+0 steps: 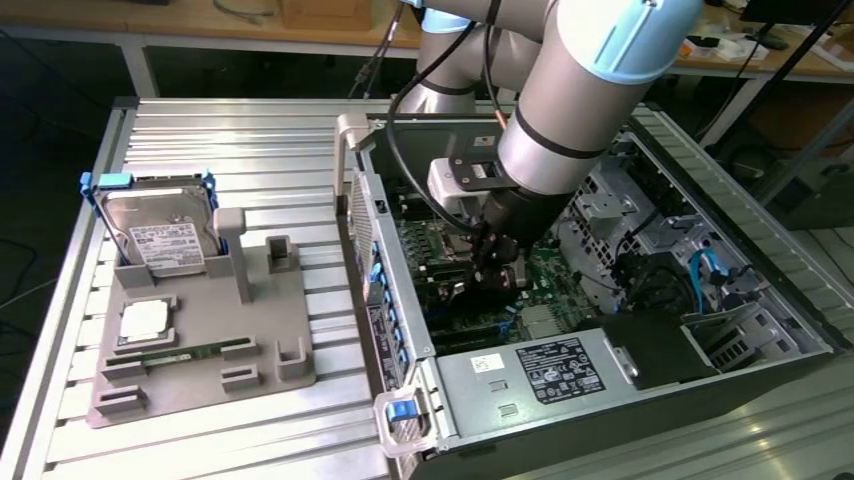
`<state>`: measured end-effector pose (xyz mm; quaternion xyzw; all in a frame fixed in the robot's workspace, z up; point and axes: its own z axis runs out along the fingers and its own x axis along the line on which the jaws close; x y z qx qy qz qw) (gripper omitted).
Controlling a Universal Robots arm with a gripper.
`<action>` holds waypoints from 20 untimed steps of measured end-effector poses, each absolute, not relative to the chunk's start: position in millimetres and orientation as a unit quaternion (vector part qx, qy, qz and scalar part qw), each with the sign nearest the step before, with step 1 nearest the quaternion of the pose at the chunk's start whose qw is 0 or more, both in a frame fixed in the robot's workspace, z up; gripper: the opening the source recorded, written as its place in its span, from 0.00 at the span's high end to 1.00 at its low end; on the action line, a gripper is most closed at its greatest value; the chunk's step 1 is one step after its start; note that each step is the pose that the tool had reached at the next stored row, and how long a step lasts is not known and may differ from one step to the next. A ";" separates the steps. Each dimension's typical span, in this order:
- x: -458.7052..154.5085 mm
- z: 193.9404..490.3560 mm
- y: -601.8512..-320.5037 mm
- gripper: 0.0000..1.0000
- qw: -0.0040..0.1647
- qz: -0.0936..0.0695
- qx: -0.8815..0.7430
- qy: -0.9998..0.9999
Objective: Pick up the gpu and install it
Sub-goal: 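Insert the gpu into the slot, then press down on the gpu until it lock into place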
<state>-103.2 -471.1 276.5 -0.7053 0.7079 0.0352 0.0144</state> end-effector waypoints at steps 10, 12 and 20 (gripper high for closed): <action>-117.8 276.5 -471.2 0.89 0.015 0.035 -0.705 0.708; -124.9 276.5 -471.1 0.89 0.015 0.035 -0.705 0.708; -131.9 276.4 -463.0 0.89 0.014 0.033 -0.705 0.708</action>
